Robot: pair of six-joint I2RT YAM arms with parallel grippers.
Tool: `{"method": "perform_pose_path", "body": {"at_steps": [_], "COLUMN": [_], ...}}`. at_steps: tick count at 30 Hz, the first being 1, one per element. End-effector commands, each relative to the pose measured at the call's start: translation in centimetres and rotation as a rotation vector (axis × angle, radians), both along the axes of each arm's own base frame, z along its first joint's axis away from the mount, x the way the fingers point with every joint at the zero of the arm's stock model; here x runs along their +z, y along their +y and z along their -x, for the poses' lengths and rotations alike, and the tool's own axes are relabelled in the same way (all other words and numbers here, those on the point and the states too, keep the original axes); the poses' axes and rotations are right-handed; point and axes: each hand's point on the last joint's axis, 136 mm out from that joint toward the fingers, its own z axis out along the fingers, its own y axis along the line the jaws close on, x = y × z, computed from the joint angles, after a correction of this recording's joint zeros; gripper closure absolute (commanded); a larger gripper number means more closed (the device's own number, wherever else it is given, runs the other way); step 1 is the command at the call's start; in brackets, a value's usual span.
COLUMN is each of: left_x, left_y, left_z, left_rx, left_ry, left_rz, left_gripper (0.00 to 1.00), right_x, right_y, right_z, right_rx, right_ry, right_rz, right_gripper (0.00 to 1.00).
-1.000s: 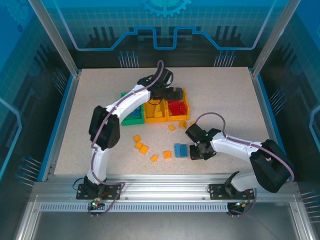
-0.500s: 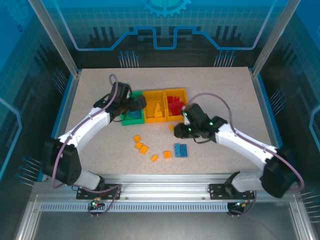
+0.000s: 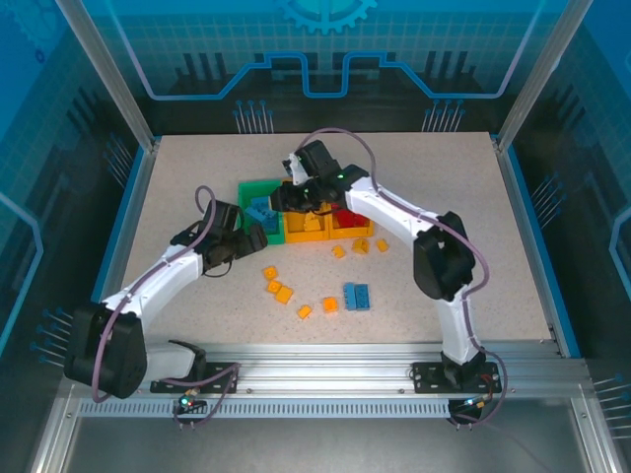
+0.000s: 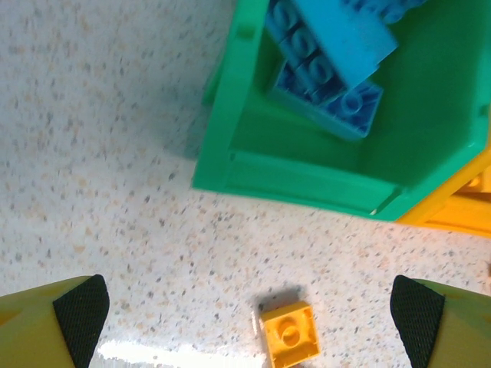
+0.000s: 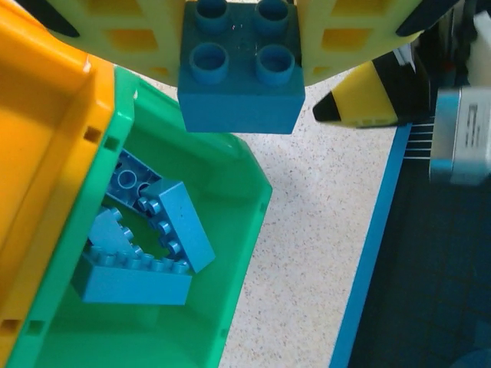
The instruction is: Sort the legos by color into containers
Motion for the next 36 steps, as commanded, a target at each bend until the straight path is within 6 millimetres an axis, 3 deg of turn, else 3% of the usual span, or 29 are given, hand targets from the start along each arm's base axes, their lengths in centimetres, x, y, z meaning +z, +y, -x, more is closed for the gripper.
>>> {"method": "perform_pose_path", "body": {"at_steps": [1,6,7,10,12,17,21,23,28,32,36], "left_x": [-1.4,-2.7,-2.8,-2.9,-3.1,-4.2,-5.4,-5.7,-6.0,-6.2,-6.6], "left_y": [-0.1,-0.9,-1.1,-2.1,-3.0,-4.9,-5.9,-6.2,-6.4,-6.8,-7.3], "left_z": [1.7,2.7,2.7,2.8,2.9,3.4,3.9,3.9,3.3,2.5,1.8], "left_rx": [0.035,0.039,0.031,-0.003,-0.026,-0.057,-0.055,-0.051,-0.043,-0.055,-0.069], "left_ry": [0.055,0.083,0.084,0.092,0.105,0.158,0.211,0.225,0.229,0.241,0.247], "left_rz": [0.053,0.1,0.103,0.088,0.087,0.08,0.081,0.08,0.07,0.062,0.05], "left_gripper": [0.01,0.01,0.01,0.01,0.01,0.01,0.01,0.01,0.01,0.03,0.13], "right_x": [-1.6,-3.0,-4.3,-4.6,-4.5,-2.2,0.6,1.4,2.3,1.3,-1.2], "right_y": [0.9,1.4,1.6,1.9,2.2,2.3,1.4,0.1,-5.6,-11.6,-18.4], "right_z": [0.3,-1.3,-1.7,-2.2,-2.2,-1.7,-0.8,-0.4,0.3,1.2,2.7], "right_rx": [0.022,-0.017,-0.028,-0.039,-0.035,-0.02,-0.016,-0.028,-0.112,-0.208,-0.311], "right_ry": [0.08,0.096,0.111,0.112,0.113,0.077,0.022,-0.014,-0.089,-0.098,-0.072], "right_rz": [0.039,0.093,0.106,0.104,0.101,0.077,0.079,0.109,0.204,0.285,0.4], "right_gripper": [0.73,0.71,0.7,0.61,0.47,0.26,0.24,0.23,0.22,0.21,0.2]}}
